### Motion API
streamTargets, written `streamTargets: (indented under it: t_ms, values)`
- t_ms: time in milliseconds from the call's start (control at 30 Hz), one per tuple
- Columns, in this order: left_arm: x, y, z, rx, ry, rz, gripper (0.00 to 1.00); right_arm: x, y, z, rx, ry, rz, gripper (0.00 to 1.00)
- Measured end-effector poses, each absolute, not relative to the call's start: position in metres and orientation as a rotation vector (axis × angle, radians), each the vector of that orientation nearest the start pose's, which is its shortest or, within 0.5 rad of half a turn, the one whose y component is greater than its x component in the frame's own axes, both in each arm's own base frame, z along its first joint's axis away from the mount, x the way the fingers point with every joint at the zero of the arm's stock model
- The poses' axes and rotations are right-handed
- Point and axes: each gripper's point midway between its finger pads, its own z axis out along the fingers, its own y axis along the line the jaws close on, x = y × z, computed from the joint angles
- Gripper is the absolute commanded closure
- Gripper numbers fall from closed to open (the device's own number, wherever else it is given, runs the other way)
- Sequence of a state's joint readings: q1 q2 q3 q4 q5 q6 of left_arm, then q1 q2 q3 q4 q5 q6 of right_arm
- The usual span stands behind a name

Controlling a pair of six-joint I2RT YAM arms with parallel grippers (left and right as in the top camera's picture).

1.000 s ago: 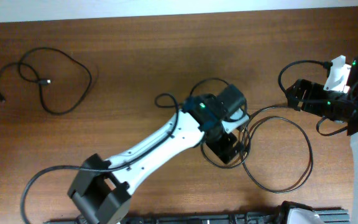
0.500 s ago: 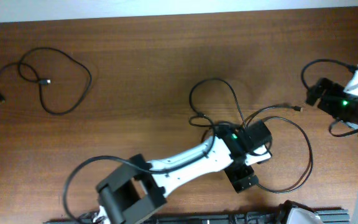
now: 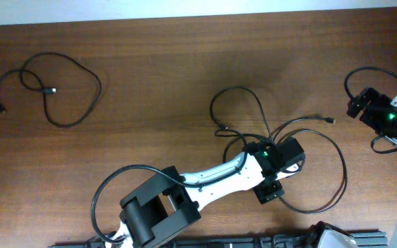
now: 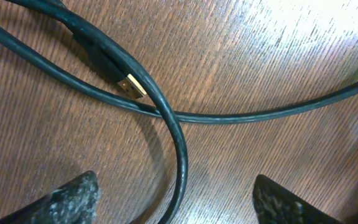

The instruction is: Untangle cables

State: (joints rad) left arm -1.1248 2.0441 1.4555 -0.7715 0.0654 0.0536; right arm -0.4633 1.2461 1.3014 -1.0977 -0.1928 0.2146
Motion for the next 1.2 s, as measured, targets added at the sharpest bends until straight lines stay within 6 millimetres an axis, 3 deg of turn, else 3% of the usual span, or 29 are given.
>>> streamTargets:
  t_ms: [333, 433, 700, 800, 967, 1000, 1100, 1200]
  values:
    - [0.177, -0.39, 0.016, 1.667, 2.46, -0.23, 0.4, 0.281, -0.104, 0.227, 0.8, 2.471, 0.163, 0.01]
    - [0.178, -0.392, 0.016, 1.66, 2.454, -0.237, 0.53, 0.281, -0.104, 0.227, 0.8, 2.471, 0.163, 0.01]
    - [0.178, -0.392, 0.011, 1.663, 2.455, -0.228, 0.54, 0.281, -0.104, 0.227, 0.8, 2.471, 0.163, 0.01]
    - [0.178, -0.391, 0.009, 1.665, 2.459, -0.224, 0.62, 0.281, -0.104, 0.227, 0.8, 2.471, 0.163, 0.01]
    - [0.178, -0.39, 0.001, 1.672, 2.47, -0.208, 0.64, 0.281, -0.103, 0.226, 0.802, 2.474, 0.164, 0.01]
    - [0.178, -0.39, 0.001, 1.672, 2.471, -0.208, 0.68, 0.281, -0.103, 0.226, 0.801, 2.475, 0.164, 0.01]
    - [0.179, -0.389, 0.001, 1.674, 2.469, -0.203, 1.0, 0.281, -0.103, 0.226, 0.802, 2.475, 0.164, 0.01]
    - [0.178, -0.388, 0.001, 1.677, 2.478, -0.195, 1.0, 0.28, -0.103, 0.226, 0.802, 2.475, 0.164, 0.01]
